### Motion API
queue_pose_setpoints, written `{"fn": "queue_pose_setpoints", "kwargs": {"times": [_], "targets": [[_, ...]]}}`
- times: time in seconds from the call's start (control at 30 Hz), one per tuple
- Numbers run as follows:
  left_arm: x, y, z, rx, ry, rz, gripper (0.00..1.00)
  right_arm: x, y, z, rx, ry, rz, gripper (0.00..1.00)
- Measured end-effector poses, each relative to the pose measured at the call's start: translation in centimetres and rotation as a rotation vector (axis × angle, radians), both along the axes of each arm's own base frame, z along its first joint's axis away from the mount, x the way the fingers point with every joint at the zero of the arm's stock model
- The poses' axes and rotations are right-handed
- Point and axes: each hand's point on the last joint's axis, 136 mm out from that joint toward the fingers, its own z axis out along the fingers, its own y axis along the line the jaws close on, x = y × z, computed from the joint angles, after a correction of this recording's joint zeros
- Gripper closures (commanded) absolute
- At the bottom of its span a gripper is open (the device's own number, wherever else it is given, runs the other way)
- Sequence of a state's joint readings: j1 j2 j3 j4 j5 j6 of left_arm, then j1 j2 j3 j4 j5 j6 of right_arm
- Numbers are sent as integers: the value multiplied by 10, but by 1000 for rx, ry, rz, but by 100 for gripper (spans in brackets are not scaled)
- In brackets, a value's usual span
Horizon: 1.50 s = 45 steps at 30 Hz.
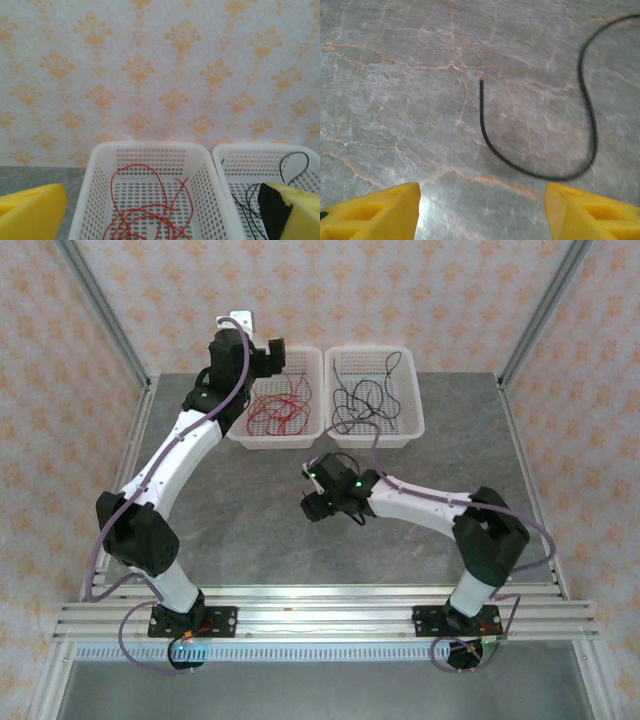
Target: Untangle the cables
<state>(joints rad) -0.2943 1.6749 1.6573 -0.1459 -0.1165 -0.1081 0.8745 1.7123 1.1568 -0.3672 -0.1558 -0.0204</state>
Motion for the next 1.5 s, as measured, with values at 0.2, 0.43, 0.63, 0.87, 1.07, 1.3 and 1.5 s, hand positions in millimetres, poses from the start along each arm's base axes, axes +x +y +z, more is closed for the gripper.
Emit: {"fn": "queue_pose_setpoints", "kwargs": {"times": [0.2,0.43,0.63,0.87,1.07,1.3,1.5], "targets": [[-22,-5,-58,-26,140,-50,7,11,17,-34,-71,25,70,36],[-78,9,-32,-104,101,-45,9,20,24,-62,-131,37,98,51],[-120,10,-19,-146,56,-58,10,26,26,-64,-139,22,91,80],[-140,8,-53,-134,127,-50,9,29,26,-63,-140,11,79,100],[-151,16,-70,-135,150,-23,1,27,28,-26,-83,-24,88,100],[-154,17,-89,-133,184,-14,1,32,36,86,71,-188,117,100],[-160,15,-86,-148,166,-39,1,50,36,178,163,-353,105,100]]}}
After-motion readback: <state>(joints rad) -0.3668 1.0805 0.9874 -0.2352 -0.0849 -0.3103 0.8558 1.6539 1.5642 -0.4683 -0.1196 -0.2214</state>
